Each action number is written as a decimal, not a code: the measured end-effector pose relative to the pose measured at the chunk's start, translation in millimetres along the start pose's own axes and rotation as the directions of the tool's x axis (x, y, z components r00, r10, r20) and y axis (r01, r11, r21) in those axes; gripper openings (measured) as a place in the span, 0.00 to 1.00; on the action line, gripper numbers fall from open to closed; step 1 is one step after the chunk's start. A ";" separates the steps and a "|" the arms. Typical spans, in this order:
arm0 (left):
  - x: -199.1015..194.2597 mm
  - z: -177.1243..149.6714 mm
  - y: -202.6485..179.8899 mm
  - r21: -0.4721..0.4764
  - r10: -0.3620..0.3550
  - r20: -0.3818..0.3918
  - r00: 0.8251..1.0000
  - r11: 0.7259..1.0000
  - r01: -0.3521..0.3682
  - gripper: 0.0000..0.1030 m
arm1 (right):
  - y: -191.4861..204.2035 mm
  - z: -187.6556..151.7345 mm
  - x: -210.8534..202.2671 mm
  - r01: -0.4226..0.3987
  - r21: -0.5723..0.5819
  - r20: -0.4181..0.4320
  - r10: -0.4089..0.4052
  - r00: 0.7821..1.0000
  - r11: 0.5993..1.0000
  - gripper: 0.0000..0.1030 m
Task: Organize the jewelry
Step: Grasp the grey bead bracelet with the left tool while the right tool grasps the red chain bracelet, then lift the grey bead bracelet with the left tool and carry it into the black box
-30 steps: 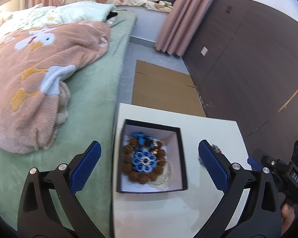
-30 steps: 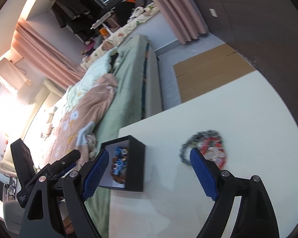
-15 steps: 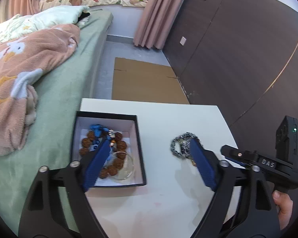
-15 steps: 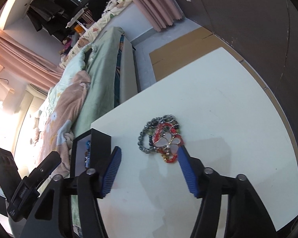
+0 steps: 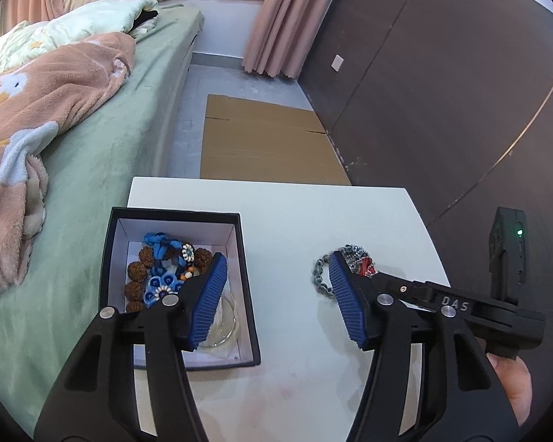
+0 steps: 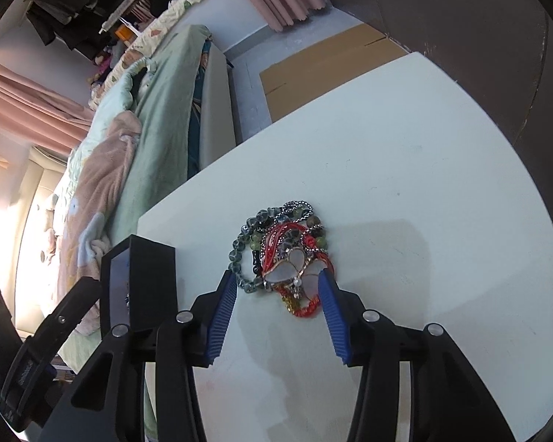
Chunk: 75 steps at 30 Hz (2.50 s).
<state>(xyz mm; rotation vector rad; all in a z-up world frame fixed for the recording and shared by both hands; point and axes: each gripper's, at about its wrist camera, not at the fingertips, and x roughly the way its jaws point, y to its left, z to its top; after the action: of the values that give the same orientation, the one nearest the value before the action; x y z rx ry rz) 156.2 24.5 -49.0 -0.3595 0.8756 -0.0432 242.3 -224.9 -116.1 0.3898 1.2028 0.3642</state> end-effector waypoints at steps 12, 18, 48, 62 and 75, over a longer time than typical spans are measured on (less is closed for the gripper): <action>11.7 10.1 -2.8 0.006 -0.014 -0.011 1.000 1.000 0.014 0.57 | -8.0 7.5 16.2 0.065 0.035 -0.040 -0.063 0.997 0.997 0.28; 16.1 8.6 -10.8 0.024 -0.019 -0.016 1.000 1.000 0.019 0.57 | -22.5 6.3 6.0 0.056 0.077 -0.034 -0.053 0.998 0.996 0.12; 115.5 2.1 -75.9 0.196 0.047 -0.172 0.984 0.981 -0.013 0.46 | -66.6 25.6 -62.2 -0.116 0.159 0.095 0.102 0.990 0.980 0.11; 106.8 1.8 -67.3 0.127 -0.040 -0.188 0.981 0.990 0.065 0.10 | -74.6 25.3 -75.7 -0.132 0.169 0.118 0.113 0.987 0.977 0.11; 43.1 2.3 -65.6 0.087 -0.149 -0.106 0.983 0.984 0.159 0.10 | -59.9 13.1 -78.4 -0.140 0.134 0.112 0.126 0.986 0.981 0.11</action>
<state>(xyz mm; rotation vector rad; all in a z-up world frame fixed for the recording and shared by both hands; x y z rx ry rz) 192.8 -44.3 -58.4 -0.3379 0.9394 -0.2472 233.6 -315.6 -76.0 0.6075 1.1079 0.3708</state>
